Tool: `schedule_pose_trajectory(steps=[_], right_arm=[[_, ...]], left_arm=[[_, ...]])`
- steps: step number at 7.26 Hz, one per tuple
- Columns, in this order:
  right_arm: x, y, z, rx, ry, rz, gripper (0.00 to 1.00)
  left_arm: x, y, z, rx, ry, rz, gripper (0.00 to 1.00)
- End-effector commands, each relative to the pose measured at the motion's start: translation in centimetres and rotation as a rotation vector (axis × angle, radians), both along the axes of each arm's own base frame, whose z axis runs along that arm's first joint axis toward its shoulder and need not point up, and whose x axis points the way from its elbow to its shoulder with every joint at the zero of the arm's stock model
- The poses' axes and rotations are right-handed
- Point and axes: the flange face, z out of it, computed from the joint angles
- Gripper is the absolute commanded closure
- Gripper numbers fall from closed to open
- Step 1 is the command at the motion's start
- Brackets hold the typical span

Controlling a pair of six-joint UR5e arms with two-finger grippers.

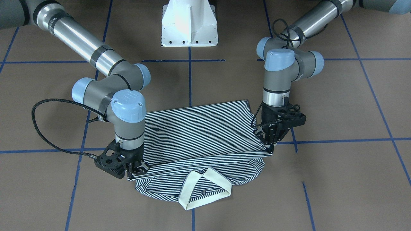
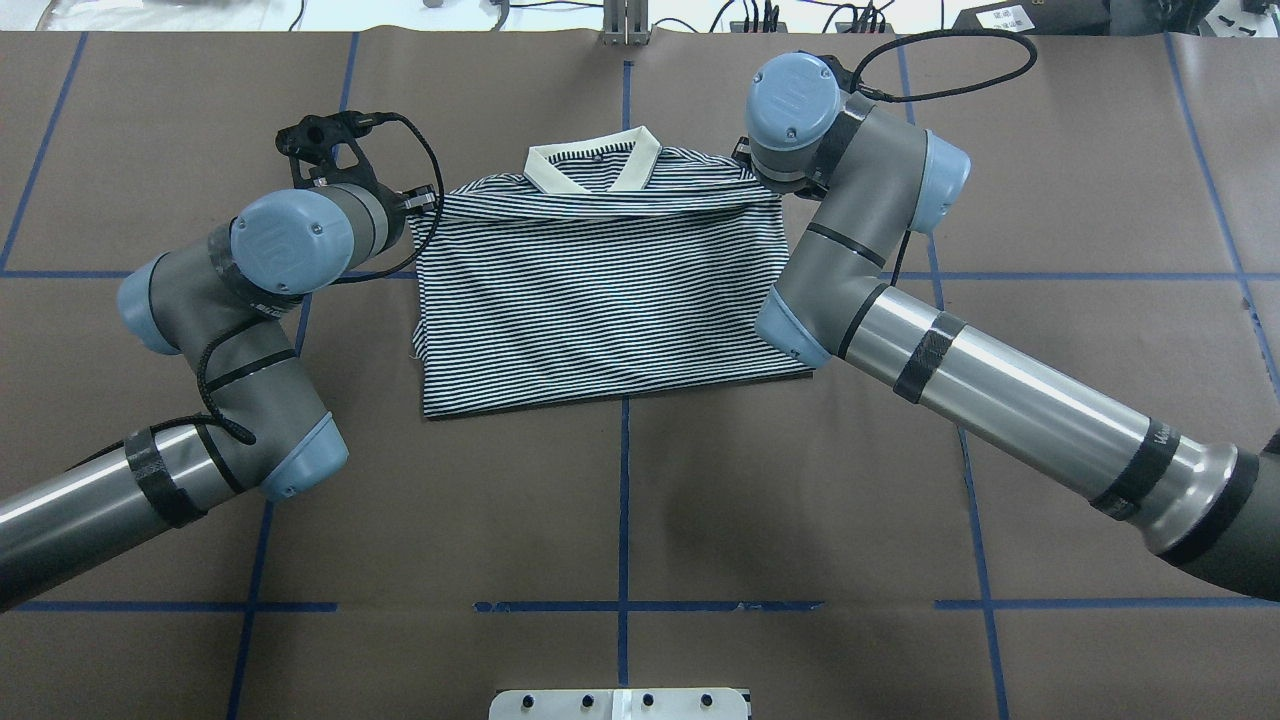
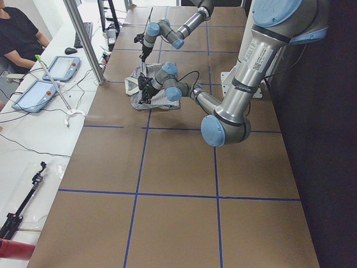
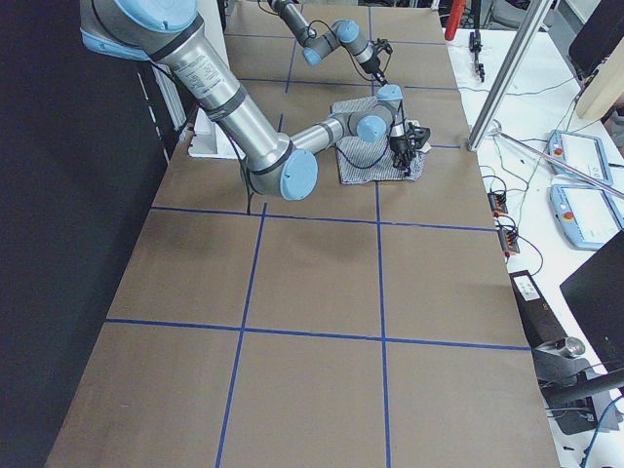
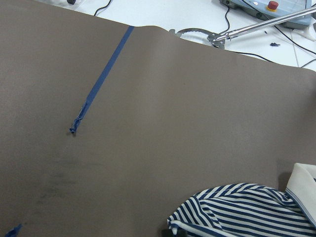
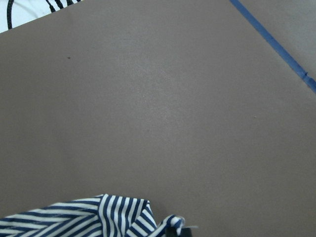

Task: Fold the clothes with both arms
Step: 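Lay the hem down near the collar and open both grippers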

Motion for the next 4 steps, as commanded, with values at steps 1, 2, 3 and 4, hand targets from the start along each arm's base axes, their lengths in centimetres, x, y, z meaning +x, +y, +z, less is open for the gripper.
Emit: schedule_pose_trajectory(steps=[1, 2, 3, 4], right_arm=[[-0.35, -0.24, -0.31, 0.008, -0.014, 0.001, 1.0], [-0.35, -0.25, -0.33, 0.009, -0.015, 0.001, 1.0], [-0.56, -0.1, -0.24, 0.007, -0.013, -0.002, 0.88], [-0.83, 0.17, -0.01, 0.007, -0.011, -0.008, 0.62]], left_arm=[[0.72, -1.11, 1.17, 0.015, 0.002, 0.002, 1.0], [0.93, -1.29, 1.75, 0.011, -0.004, 0.002, 0.99], [1.0, -1.35, 1.81, 0.012, -0.003, 0.002, 0.97], [1.03, -1.35, 1.87, 0.01, -0.001, 0.002, 0.86]])
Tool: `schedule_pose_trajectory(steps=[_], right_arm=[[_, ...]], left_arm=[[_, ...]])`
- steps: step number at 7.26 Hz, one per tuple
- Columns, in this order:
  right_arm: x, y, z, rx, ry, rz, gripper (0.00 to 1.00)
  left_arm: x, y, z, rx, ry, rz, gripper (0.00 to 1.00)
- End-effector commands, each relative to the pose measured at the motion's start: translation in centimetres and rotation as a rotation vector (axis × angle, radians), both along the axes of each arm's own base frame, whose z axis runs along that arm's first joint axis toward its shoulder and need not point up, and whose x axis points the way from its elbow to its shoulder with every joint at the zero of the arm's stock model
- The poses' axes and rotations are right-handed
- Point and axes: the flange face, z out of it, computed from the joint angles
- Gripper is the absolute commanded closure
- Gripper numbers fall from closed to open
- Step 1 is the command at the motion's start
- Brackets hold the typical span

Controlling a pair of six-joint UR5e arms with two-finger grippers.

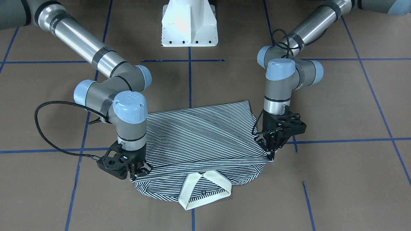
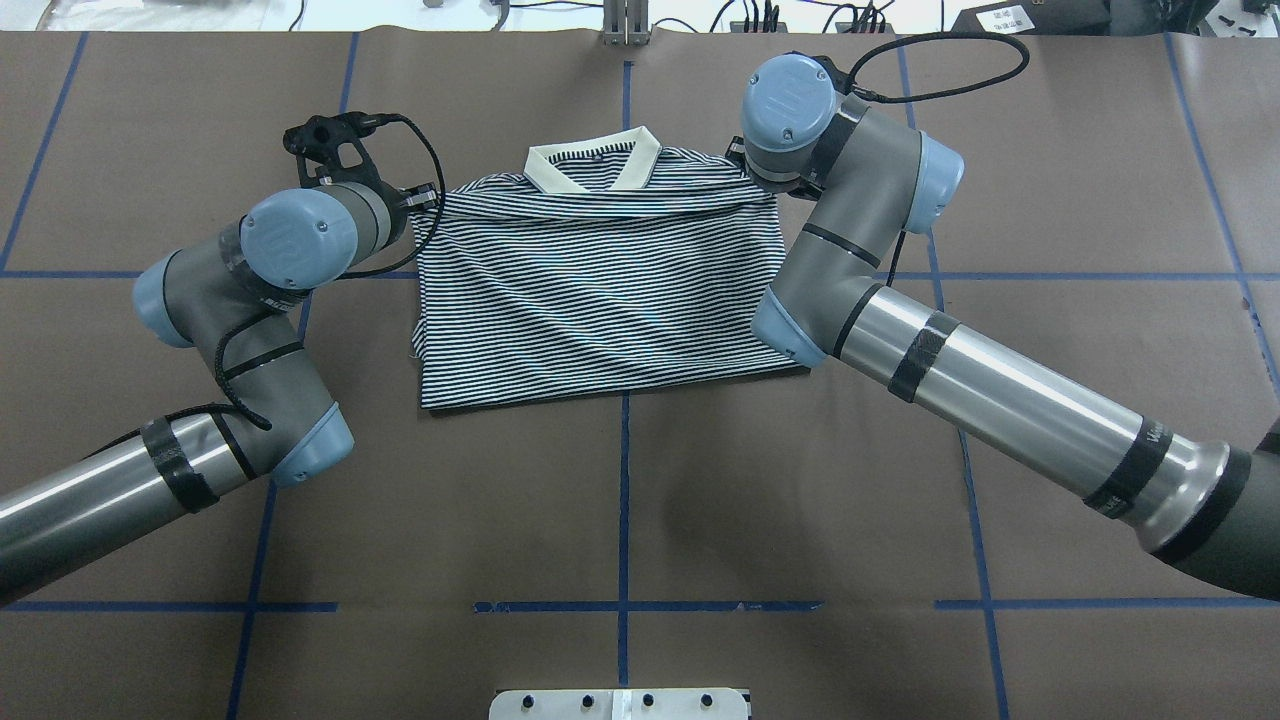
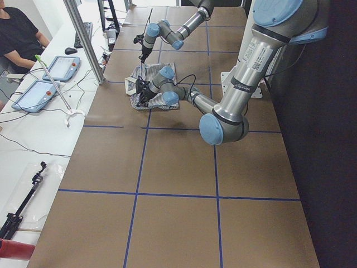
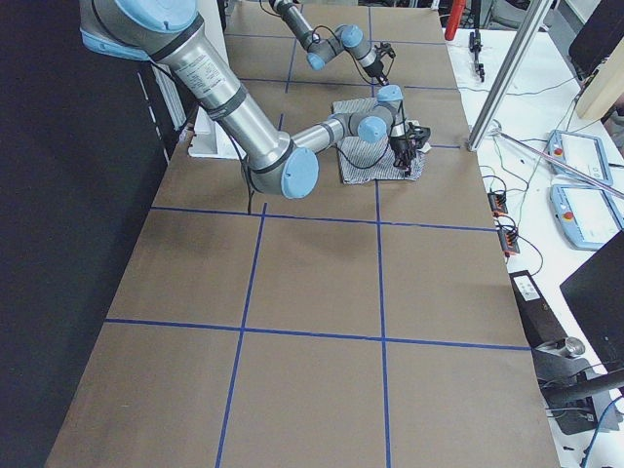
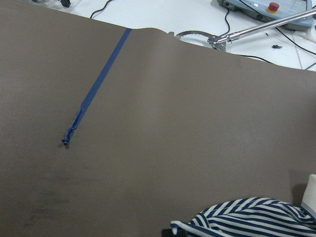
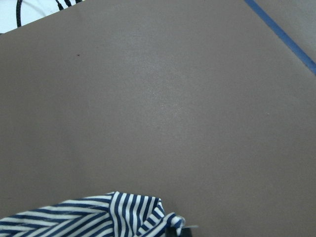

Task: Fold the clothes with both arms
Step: 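Lay the hem down near the collar and open both grippers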

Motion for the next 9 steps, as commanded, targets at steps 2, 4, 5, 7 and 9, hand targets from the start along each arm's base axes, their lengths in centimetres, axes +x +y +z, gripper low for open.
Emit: schedule_pose_trajectory(steps=[2, 4, 5, 7, 9], right_arm=[[-0.3, 0.4, -0.4, 0.026, -0.032, -0.004, 0.41], [0.9, -0.4, -1.2, 0.046, -0.064, 0.012, 0.4], [1.8, -0.9, -1.7, 0.051, -0.071, 0.021, 0.4], [3.6, -2.0, -1.9, 0.028, -0.101, 0.014, 0.4], [7.3, 4.3, -1.4, 0.032, -0.208, -0.057, 0.39]], left_arm=[[-0.2, 0.0, -0.1, 0.019, 0.029, -0.001, 0.77], [-0.2, 0.1, -0.4, 0.034, 0.055, 0.002, 0.72], [-0.4, 0.2, -0.9, 0.043, 0.069, 0.001, 0.72], [-0.6, 0.3, -1.3, 0.052, 0.084, 0.001, 0.72], [-0.7, 0.8, -1.2, 0.036, 0.103, 0.036, 0.72]])
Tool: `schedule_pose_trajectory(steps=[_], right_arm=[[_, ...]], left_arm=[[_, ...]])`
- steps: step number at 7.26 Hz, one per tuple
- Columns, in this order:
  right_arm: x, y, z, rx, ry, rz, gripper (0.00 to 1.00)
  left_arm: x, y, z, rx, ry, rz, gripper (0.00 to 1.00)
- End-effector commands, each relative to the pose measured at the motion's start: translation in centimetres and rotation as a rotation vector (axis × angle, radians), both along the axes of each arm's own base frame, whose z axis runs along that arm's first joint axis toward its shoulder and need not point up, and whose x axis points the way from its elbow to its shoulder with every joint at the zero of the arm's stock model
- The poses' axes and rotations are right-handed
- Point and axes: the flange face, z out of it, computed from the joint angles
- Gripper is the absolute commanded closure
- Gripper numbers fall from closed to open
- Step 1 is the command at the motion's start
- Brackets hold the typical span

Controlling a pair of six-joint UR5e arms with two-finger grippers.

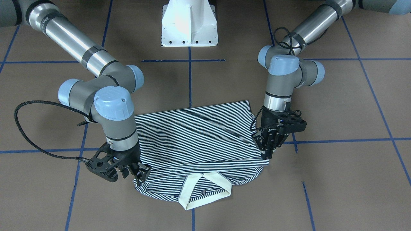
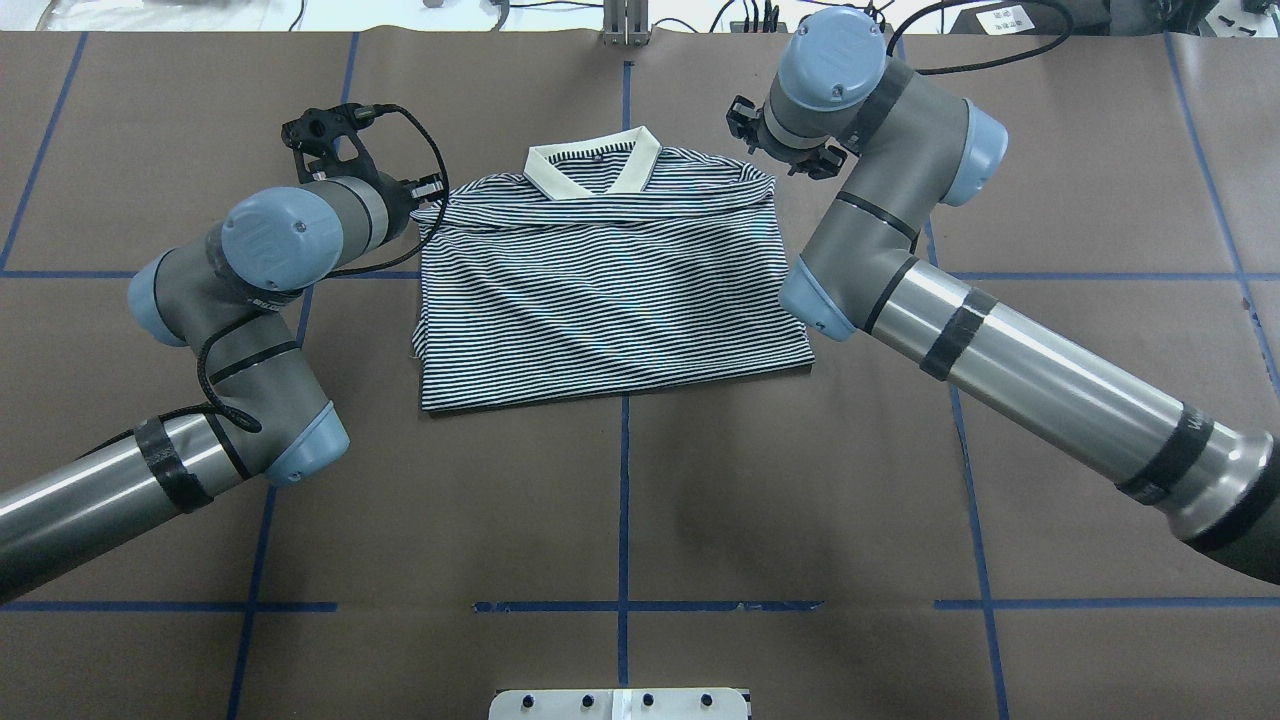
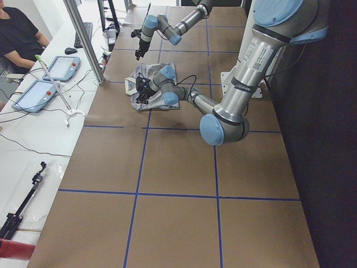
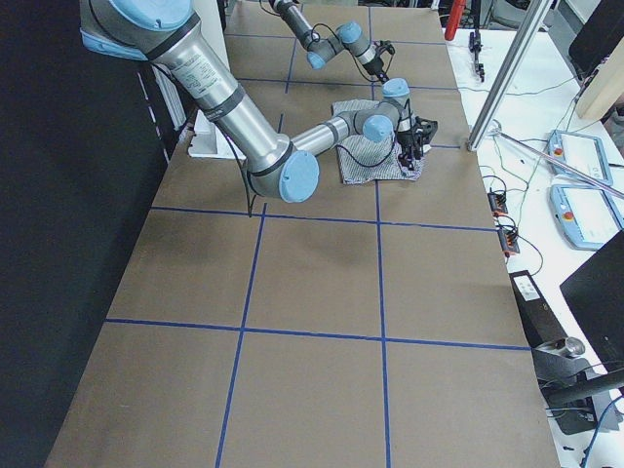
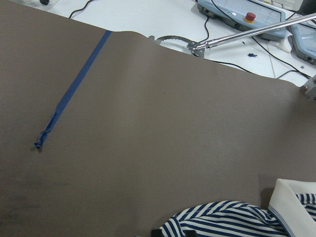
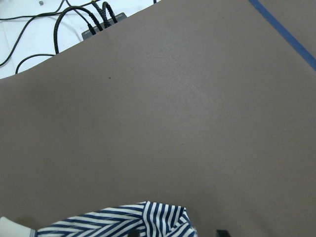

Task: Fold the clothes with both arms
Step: 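Lower the right gripper to the folded edge nearest it and grasp it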

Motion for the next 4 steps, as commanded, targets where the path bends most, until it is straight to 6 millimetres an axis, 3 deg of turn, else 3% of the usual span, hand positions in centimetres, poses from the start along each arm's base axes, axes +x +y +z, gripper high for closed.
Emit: schedule_pose_trajectory(steps=[1, 2, 3, 4], right_arm=[[3.4, 9.6, 2.9, 0.011, -0.074, -0.086, 0.37], [2.1, 12.1, 4.5, -0.003, -0.069, -0.108, 0.26], [0.5, 13.6, 4.4, -0.04, -0.089, -0.078, 0.23], [-0.8, 15.7, 5.8, -0.056, -0.074, -0.061, 0.23]], left_arm=[[0.1, 0.4, 0.2, -0.018, 0.015, 0.039, 0.71], [0.2, 0.5, 0.2, -0.018, 0.015, 0.041, 0.71], [0.2, 0.5, 0.1, -0.017, 0.016, 0.041, 0.7], [0.3, 0.6, 0.2, -0.018, 0.015, 0.042, 0.7]])
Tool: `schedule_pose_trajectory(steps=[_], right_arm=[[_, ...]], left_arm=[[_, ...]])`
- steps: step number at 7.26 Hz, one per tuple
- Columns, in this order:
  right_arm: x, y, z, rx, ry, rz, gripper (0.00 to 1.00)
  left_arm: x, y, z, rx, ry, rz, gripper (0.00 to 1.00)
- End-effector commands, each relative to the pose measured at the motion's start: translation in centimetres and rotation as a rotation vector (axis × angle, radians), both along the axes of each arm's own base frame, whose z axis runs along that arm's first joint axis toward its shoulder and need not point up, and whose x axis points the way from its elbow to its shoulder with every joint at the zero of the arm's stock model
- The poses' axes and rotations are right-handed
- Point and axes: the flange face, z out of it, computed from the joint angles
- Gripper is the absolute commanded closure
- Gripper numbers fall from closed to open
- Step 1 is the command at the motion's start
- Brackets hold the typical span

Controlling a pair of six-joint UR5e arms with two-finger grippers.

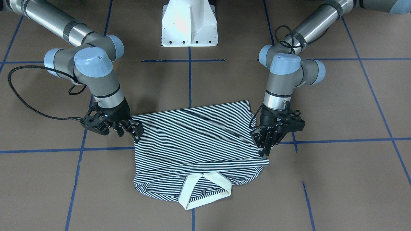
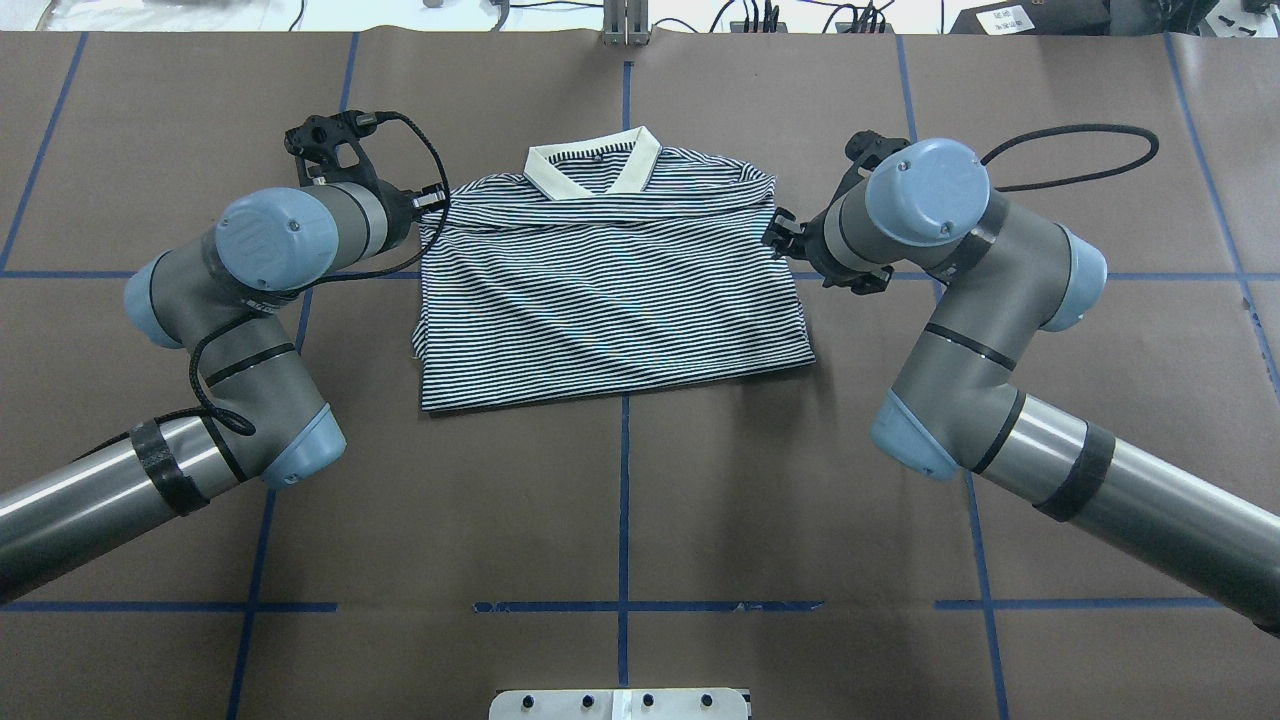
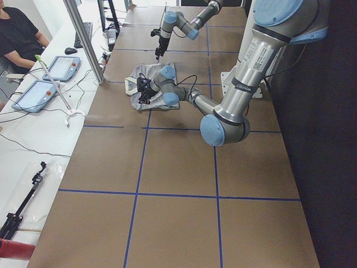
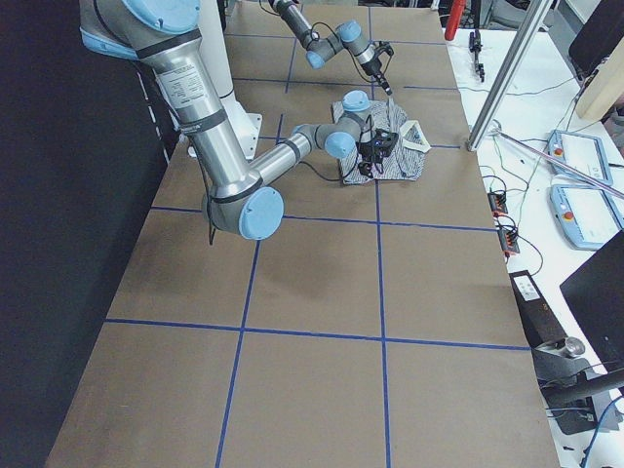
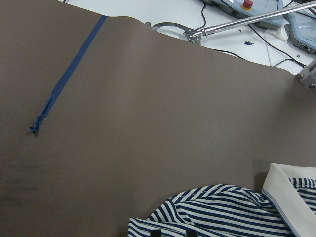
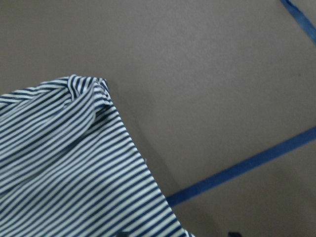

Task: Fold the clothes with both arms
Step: 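Lower the right gripper to the folded edge nearest it and grasp it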

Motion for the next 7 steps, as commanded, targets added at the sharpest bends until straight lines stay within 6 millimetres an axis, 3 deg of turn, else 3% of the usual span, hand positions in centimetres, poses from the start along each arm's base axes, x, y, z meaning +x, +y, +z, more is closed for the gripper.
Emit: schedule_pose_trajectory(steps=[1, 2, 4, 5, 6, 7], right_arm=[[-1.1, 4.0, 1.7, -0.016, 0.01, 0.014, 0.24], [-0.4, 5.2, 2.2, -0.014, 0.009, 0.006, 0.24], [-2.0, 6.9, 2.6, -0.021, 0.016, -0.005, 0.3], [-2.1, 6.9, 2.5, -0.016, 0.018, -0.001, 0.44], [-1.9, 6.9, 2.6, -0.016, 0.018, 0.001, 0.66], [-2.0, 7.0, 2.8, -0.018, 0.021, -0.002, 0.8]], left_arm=[[0.1, 0.1, -0.2, 0.002, 0.003, 0.002, 0.7], [0.0, 0.2, -0.6, 0.007, 0.009, 0.002, 0.7], [-0.1, 0.2, -0.7, 0.006, 0.01, 0.001, 0.7], [0.0, 0.2, -0.6, 0.005, 0.009, 0.001, 0.7], [-0.1, 0.2, -0.7, 0.006, 0.01, 0.001, 0.7], [-0.1, 0.2, -0.7, 0.006, 0.01, 0.001, 0.7]])
